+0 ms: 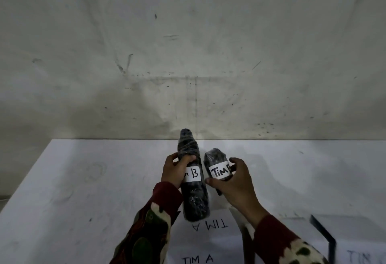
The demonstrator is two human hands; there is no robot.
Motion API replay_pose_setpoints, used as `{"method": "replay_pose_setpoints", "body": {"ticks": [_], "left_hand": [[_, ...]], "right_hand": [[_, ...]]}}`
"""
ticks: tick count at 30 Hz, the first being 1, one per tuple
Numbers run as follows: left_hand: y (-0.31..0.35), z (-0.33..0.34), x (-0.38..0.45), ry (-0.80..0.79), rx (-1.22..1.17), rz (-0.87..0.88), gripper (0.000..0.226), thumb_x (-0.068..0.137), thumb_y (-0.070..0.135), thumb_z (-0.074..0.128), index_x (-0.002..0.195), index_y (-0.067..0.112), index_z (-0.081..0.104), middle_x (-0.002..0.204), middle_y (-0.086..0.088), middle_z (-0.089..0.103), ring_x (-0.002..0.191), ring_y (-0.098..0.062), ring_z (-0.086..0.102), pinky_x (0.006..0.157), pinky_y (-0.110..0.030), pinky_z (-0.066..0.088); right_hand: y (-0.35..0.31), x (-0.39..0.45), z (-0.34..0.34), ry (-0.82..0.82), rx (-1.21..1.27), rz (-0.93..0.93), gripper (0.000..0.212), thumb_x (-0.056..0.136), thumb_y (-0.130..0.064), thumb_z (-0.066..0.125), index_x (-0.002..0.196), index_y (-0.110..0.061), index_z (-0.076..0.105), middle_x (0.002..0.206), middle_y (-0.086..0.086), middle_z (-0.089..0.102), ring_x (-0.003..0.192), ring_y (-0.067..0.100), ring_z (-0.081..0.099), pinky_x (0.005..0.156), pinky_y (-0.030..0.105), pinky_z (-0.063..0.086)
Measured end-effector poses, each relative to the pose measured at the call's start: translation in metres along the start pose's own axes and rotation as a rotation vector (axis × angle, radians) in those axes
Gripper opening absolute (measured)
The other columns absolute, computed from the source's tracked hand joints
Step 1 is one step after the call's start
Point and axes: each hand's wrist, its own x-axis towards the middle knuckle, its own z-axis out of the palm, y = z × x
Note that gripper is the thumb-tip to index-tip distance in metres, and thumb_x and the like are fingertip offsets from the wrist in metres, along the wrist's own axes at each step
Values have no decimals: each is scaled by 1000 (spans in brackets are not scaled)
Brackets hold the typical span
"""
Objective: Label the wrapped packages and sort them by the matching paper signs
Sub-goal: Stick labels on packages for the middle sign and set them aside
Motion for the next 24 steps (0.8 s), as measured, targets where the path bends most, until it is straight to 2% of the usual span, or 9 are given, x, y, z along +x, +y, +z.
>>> {"method": "replay_pose_setpoints", "body": {"ticks": [3, 6, 8, 12, 15, 18, 21, 24], "left_hand": [[-4, 5, -6, -12, 9, 6, 36, 77, 15, 68, 110, 8, 55, 82, -4, 63, 65, -16, 61, 53, -26, 46], [-2, 12, -12, -20, 18, 26, 33, 78, 16, 66, 108, 7, 56, 82, -3, 63, 64, -15, 60, 44, -21, 48], [0, 19, -14, -24, 17, 39, 31, 78, 15, 66, 106, 8, 55, 81, -3, 63, 63, -15, 60, 41, -19, 47], [0, 37, -11, -58, 36, 47, 32, 78, 16, 67, 106, 9, 54, 83, -3, 63, 67, -16, 60, 53, -26, 46], [-4, 56, -4, -91, 58, 25, 32, 76, 18, 68, 104, 12, 54, 84, -2, 63, 69, -16, 61, 55, -26, 46], [-9, 78, 5, -124, 87, -7, 32, 75, 19, 70, 103, 12, 54, 84, -2, 63, 70, -16, 61, 57, -27, 47], [-18, 102, 15, -154, 135, -24, 33, 74, 21, 71, 101, 14, 52, 85, -1, 61, 71, -14, 60, 55, -25, 45], [-25, 122, 26, -168, 201, -23, 35, 73, 25, 74, 99, 16, 52, 88, -2, 61, 75, -15, 61, 67, -29, 50]], "right_hand": [[0, -6, -9, 61, -64, -27, 89, 53, -17, 88, 127, -16, 37, 112, 4, 47, 88, 19, 60, 63, 31, 56], [-2, -11, -18, 93, -116, -61, 88, 53, -19, 88, 126, -13, 40, 112, 4, 42, 92, 20, 58, 75, 41, 57], [-3, -11, -23, 106, -113, -78, 85, 53, -20, 89, 124, -13, 42, 109, 2, 40, 92, 19, 57, 75, 41, 57], [-1, -3, -39, 124, -79, -88, 75, 54, -27, 88, 116, -16, 48, 106, 3, 46, 88, 21, 59, 69, 35, 56], [6, 9, -53, 126, -25, -54, 61, 61, -32, 84, 109, -21, 49, 92, -2, 60, 73, 13, 62, 51, 17, 48], [14, 27, -67, 152, 7, 9, 48, 71, -34, 77, 105, -24, 45, 84, -10, 58, 70, 2, 57, 40, 5, 39], [23, 46, -79, 167, -13, 66, 43, 75, -32, 72, 106, -21, 44, 85, -8, 59, 72, 4, 56, 48, 13, 42], [31, 63, -89, 164, -55, 122, 43, 75, -32, 70, 106, -19, 43, 96, 3, 63, 83, 17, 60, 69, 30, 50]]}}
